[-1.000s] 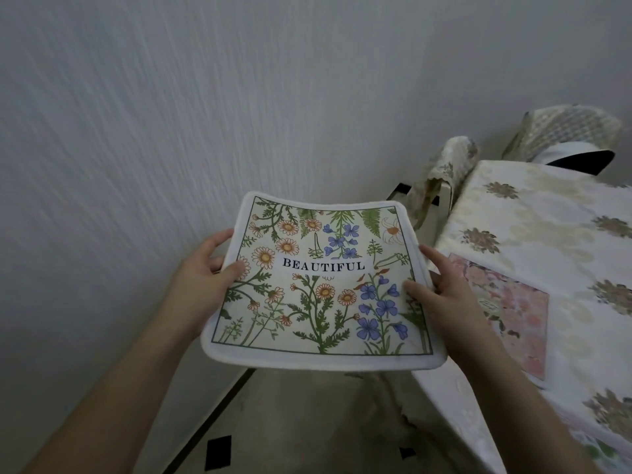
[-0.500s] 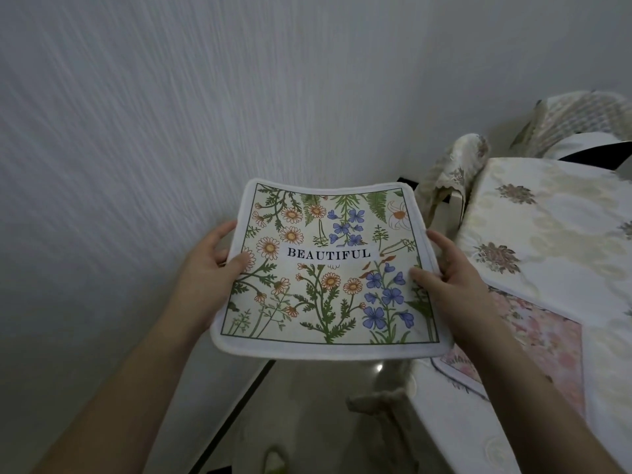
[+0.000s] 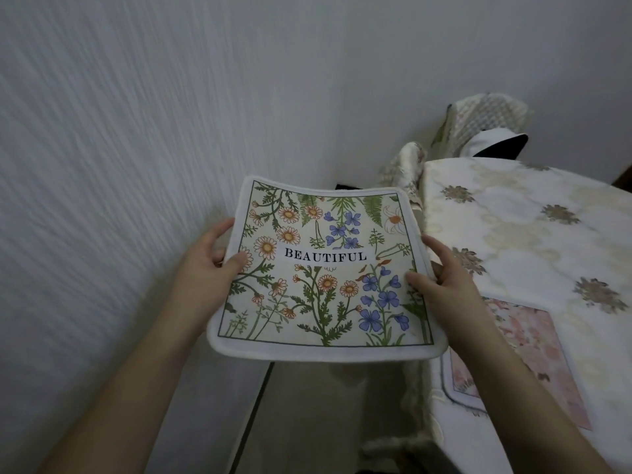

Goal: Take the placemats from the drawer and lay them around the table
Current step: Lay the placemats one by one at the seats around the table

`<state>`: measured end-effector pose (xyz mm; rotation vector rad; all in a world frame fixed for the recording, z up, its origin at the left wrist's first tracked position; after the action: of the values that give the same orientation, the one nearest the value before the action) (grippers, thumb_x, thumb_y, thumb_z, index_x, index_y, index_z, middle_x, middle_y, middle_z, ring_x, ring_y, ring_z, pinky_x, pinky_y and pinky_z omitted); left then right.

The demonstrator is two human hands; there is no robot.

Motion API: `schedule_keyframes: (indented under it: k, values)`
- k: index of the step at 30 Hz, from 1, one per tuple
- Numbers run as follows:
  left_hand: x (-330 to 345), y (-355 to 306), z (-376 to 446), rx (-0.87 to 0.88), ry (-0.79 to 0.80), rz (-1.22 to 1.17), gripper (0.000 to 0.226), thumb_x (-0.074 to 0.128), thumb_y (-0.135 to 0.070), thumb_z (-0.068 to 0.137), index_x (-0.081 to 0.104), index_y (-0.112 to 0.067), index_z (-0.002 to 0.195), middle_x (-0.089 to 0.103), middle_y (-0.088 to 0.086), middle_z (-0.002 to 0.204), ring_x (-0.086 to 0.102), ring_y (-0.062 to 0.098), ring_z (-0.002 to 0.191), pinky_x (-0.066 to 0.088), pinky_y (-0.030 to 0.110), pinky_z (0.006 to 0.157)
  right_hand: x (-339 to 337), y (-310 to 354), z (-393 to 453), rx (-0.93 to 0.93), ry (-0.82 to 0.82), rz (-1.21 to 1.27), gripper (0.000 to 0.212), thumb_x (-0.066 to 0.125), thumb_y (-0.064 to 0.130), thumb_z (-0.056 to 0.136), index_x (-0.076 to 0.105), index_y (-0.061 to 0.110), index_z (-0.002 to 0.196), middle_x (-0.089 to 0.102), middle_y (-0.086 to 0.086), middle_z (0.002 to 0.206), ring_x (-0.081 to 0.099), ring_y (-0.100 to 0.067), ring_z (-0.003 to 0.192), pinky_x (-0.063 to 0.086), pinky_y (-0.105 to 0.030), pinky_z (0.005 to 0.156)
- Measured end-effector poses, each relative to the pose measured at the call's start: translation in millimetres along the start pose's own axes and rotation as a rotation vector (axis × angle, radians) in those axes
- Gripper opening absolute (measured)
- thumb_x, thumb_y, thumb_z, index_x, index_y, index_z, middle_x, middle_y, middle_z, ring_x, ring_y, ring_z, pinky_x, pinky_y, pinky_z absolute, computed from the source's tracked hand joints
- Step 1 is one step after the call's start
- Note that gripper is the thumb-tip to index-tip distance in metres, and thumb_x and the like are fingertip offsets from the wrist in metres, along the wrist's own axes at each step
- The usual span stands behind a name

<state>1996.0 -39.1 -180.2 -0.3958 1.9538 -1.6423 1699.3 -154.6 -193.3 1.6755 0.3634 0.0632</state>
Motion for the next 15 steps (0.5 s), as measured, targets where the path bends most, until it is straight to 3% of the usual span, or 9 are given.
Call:
schedule_keyframes:
  k: [3,9,15]
  values:
    - [10.7,0.9,25.5,-0.002,0.044,-0.017,0.055,0.064,-0.013,0.095,0.047,-0.038,0.142,0.077,-0.001,0.098,0.076,0.023,0.080,0.061,0.051,0.070,-2.6,0.2,14.1,0.009,-0.030,0.013,0.059,0.059,0.005,0.094,0.040,0.037,0.140,0.071,0.000,0.113,0.075,-0.020,0.084,0.062,-0.042,0.065]
    - [52.2,-4.5,81.7,-0.008,0.130,0.008,0.053,0.064,-0.012,0.095,0.050,-0.040,0.138,0.077,0.001,0.098,0.076,0.023,0.079,0.062,0.049,0.068,-18.9,-10.4,56.7,0.068,-0.130,0.023,0.060,0.059,0.005,0.094,0.040,0.039,0.141,0.073,0.002,0.105,0.076,-0.022,0.080,0.062,-0.049,0.068]
    - [107.0,-22.5,147.1,-0.005,0.188,0.046,0.054,0.063,-0.012,0.095,0.047,-0.036,0.141,0.078,0.000,0.095,0.076,0.023,0.078,0.062,0.046,0.064,-48.2,-13.2,121.8,0.092,-0.180,0.065,0.060,0.059,0.004,0.094,0.041,0.034,0.143,0.073,0.003,0.100,0.076,-0.021,0.077,0.062,-0.041,0.060]
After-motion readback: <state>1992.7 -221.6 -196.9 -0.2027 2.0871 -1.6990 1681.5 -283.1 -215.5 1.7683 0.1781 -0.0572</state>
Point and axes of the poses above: each hand's wrist, its own z-axis towards the middle knuckle, its own x-axis out of the palm, y = z × x, the point moved 1 cm from there along z, towards the middle knuckle
